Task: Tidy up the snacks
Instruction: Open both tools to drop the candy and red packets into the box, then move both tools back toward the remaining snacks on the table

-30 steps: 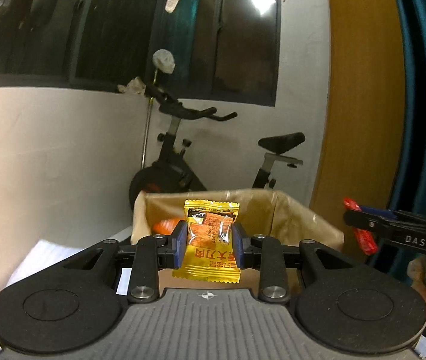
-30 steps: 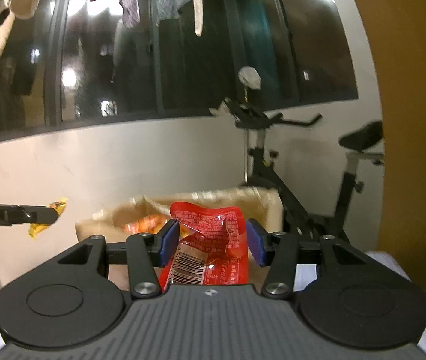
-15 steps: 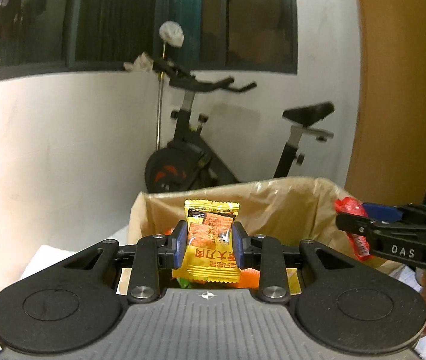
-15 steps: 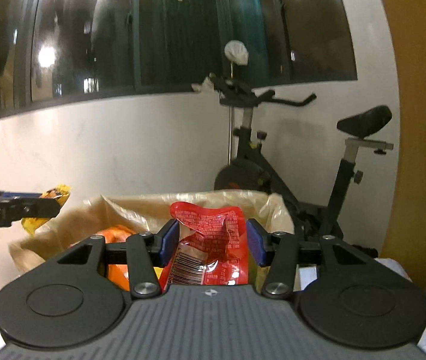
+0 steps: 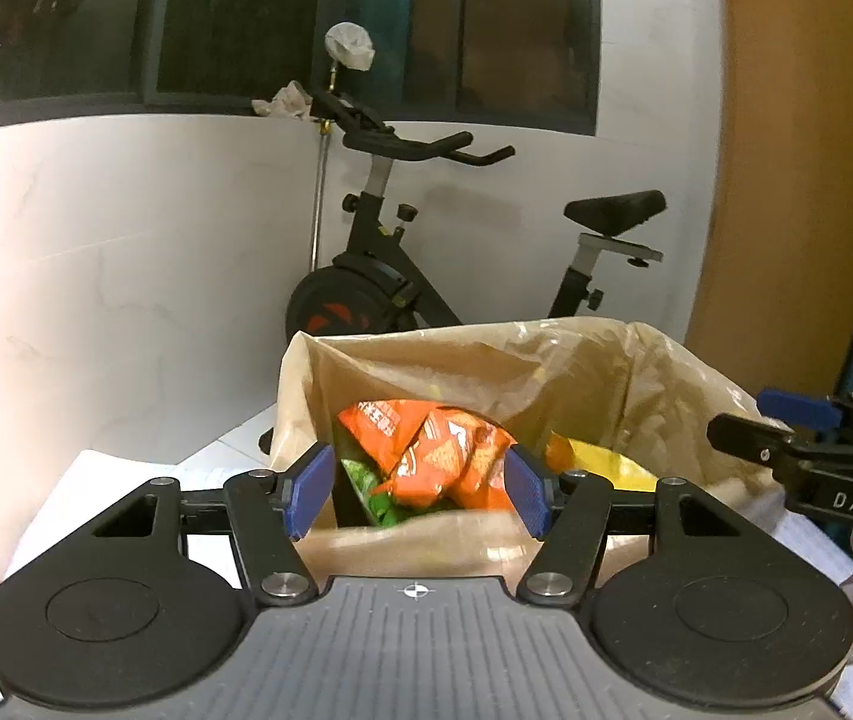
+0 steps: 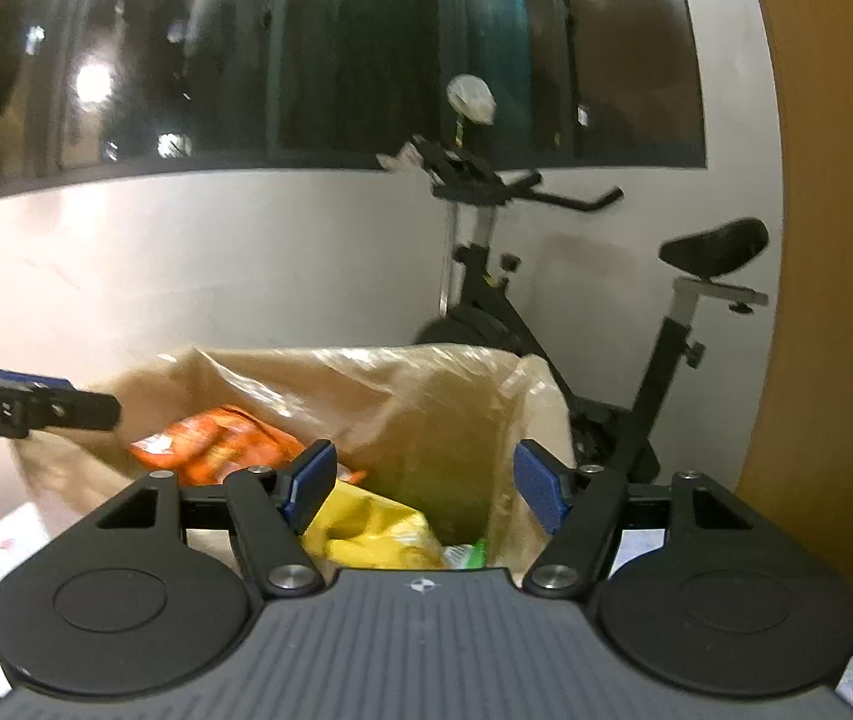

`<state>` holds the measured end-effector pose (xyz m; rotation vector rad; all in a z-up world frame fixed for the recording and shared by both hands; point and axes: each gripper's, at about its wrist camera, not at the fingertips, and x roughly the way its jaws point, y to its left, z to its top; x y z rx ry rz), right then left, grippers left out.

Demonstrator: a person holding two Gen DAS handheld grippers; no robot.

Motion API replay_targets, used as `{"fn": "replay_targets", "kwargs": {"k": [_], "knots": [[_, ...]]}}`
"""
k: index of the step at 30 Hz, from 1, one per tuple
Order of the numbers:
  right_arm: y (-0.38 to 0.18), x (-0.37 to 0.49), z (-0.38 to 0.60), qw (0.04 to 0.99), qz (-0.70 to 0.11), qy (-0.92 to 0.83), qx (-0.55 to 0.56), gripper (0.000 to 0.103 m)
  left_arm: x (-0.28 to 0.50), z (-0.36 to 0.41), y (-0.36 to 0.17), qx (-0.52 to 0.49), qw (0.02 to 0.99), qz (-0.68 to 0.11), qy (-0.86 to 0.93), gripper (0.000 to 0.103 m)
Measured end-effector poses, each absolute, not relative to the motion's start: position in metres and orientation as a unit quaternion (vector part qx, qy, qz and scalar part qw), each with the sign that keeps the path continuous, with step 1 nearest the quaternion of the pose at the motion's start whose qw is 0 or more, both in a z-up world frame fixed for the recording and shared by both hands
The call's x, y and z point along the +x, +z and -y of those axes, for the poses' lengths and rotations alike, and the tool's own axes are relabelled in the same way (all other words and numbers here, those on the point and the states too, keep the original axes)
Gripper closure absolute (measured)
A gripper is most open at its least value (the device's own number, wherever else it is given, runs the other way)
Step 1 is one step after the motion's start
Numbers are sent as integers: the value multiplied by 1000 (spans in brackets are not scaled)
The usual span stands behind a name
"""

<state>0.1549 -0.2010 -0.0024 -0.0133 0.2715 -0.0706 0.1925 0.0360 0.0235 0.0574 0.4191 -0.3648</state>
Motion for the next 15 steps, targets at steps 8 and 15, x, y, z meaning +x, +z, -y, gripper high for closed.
{"fn": "replay_targets", "kwargs": {"k": [8, 15], "knots": [[-4, 107, 182, 992, -123, 27, -19, 34, 148, -59, 21, 49, 963, -198, -176, 38], [-35, 84, 171, 984, -163, 66, -11, 34, 122, -73, -8, 65, 960, -222, -157, 35]]}}
